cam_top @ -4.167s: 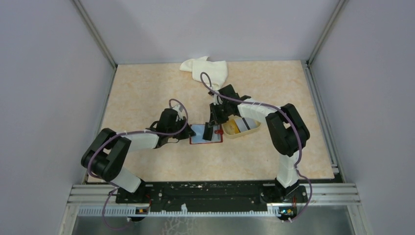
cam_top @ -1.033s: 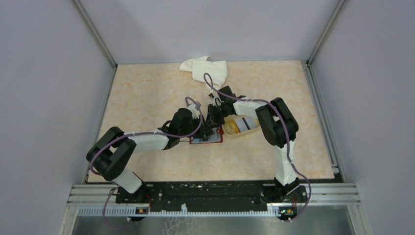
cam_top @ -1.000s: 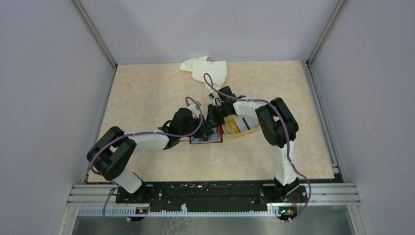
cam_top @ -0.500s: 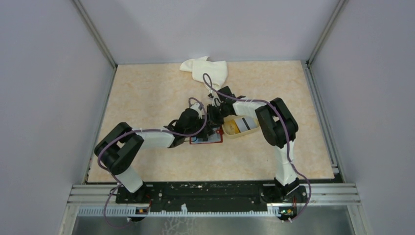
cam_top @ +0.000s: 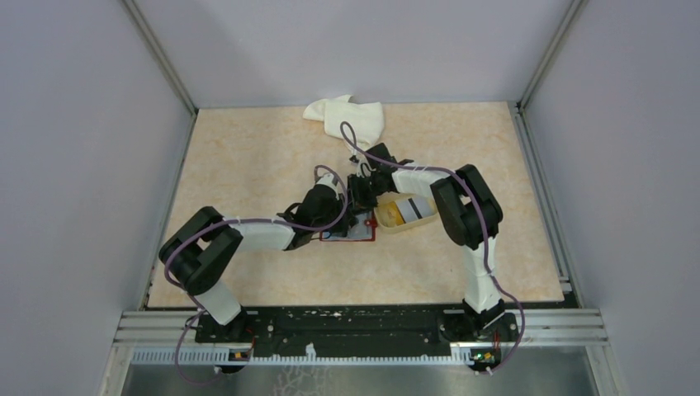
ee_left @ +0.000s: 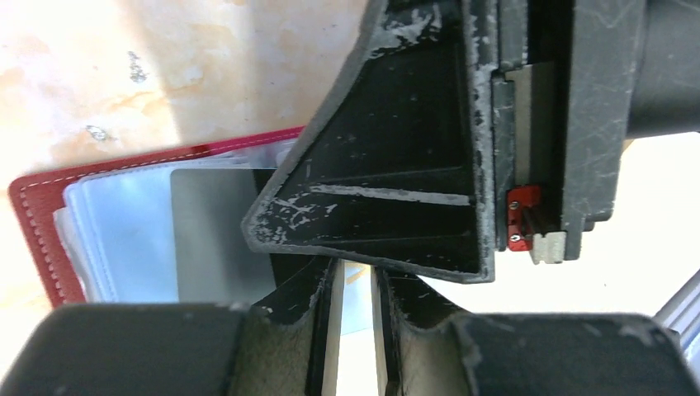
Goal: Put the credit cards into the card holder
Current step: Insert the credit card into the card holder.
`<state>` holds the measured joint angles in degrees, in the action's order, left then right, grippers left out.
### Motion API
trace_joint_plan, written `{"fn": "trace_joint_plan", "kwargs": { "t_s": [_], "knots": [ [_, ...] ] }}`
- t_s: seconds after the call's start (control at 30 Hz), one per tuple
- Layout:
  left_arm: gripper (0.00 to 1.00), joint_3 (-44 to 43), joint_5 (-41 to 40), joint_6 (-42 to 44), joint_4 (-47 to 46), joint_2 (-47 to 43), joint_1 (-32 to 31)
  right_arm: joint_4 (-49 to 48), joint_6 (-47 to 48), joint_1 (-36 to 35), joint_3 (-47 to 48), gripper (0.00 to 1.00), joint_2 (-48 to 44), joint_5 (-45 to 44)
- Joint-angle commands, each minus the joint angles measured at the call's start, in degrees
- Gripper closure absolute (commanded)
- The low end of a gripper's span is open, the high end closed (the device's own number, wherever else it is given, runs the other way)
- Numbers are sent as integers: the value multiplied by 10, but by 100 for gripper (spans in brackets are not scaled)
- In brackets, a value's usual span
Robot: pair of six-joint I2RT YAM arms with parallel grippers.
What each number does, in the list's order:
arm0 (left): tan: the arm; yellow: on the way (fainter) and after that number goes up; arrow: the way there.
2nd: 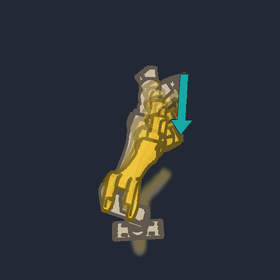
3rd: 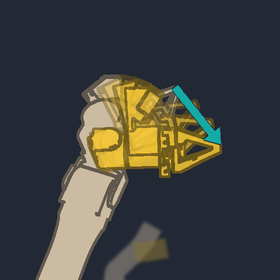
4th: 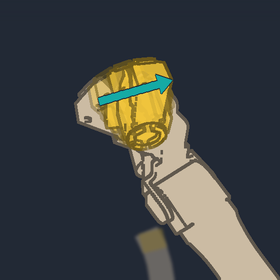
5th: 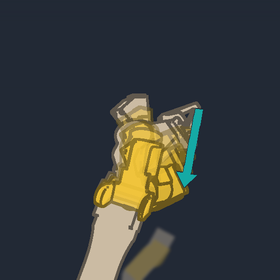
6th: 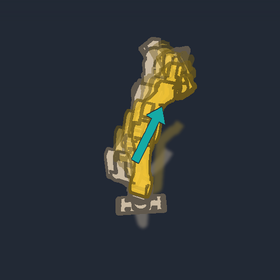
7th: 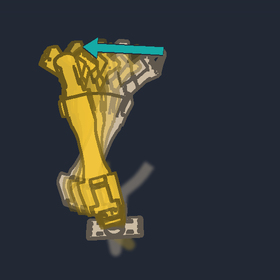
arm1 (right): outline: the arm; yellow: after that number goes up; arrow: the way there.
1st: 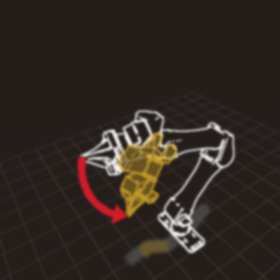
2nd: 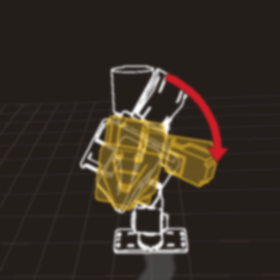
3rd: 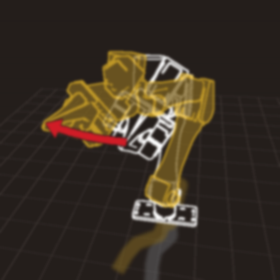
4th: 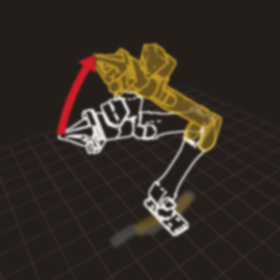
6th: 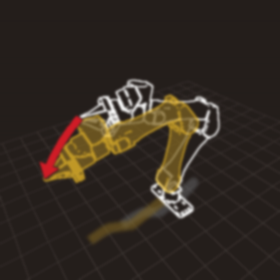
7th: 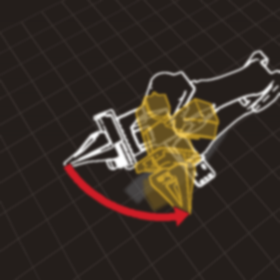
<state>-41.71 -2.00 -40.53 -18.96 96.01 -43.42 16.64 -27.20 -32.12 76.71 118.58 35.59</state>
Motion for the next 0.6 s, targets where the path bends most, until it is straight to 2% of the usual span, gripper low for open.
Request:
{"fn": "trace_joint_plan", "kwargs": {
  "t_s": [0.0, 0.57],
  "knots": [
    [75, 14, -49, -1, 32, -3, 4, 49, 37, -1, 11, 72, -9, -39],
    [74, 15, -60, 9, 47, -18, 4, 59, 55, 20, 12, 70, -61, -41]
  ]
}}
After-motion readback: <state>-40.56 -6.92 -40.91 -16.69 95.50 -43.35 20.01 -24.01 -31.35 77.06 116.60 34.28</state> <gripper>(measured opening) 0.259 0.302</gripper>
